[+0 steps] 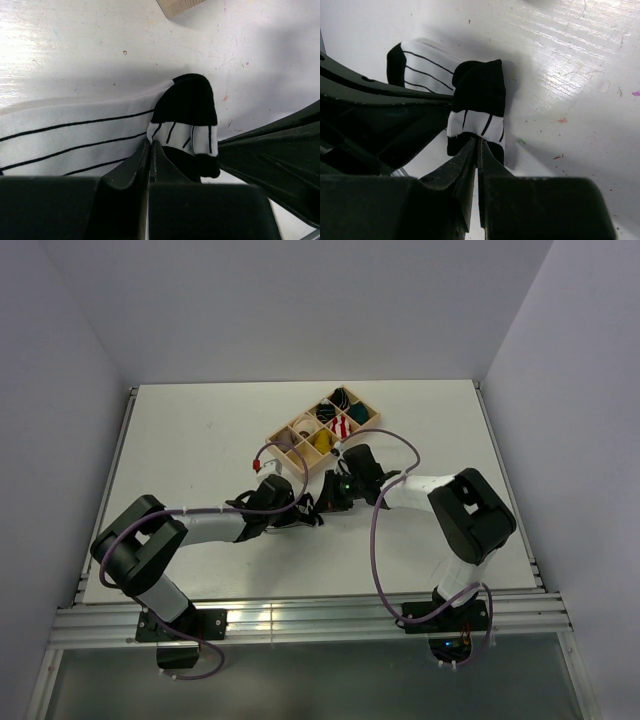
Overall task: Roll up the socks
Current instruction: Roll the sock at the center of the board.
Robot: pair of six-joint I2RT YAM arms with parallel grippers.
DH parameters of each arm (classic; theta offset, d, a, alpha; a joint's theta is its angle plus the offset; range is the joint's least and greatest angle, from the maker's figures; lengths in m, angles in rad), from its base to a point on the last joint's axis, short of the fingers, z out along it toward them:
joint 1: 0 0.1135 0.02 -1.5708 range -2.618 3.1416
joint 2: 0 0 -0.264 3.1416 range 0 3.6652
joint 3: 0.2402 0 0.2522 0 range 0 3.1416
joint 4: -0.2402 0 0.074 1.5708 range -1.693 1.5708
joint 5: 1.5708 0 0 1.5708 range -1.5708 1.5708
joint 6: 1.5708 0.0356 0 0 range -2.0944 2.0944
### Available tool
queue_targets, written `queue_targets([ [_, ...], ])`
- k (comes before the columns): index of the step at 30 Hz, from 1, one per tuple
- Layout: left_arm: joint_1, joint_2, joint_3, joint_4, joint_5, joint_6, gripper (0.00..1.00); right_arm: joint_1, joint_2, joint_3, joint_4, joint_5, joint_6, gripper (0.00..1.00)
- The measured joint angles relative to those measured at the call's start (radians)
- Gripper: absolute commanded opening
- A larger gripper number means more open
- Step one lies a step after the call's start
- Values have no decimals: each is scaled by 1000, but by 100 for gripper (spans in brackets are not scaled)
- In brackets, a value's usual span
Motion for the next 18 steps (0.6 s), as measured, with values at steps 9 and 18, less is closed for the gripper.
queue_targets([
  [9, 0, 0, 0, 0, 0, 0, 5, 4, 30, 27, 3, -7, 1, 12],
  [18, 0, 0, 0, 1, 1, 0, 5, 15, 39, 51, 2, -14, 2, 13],
])
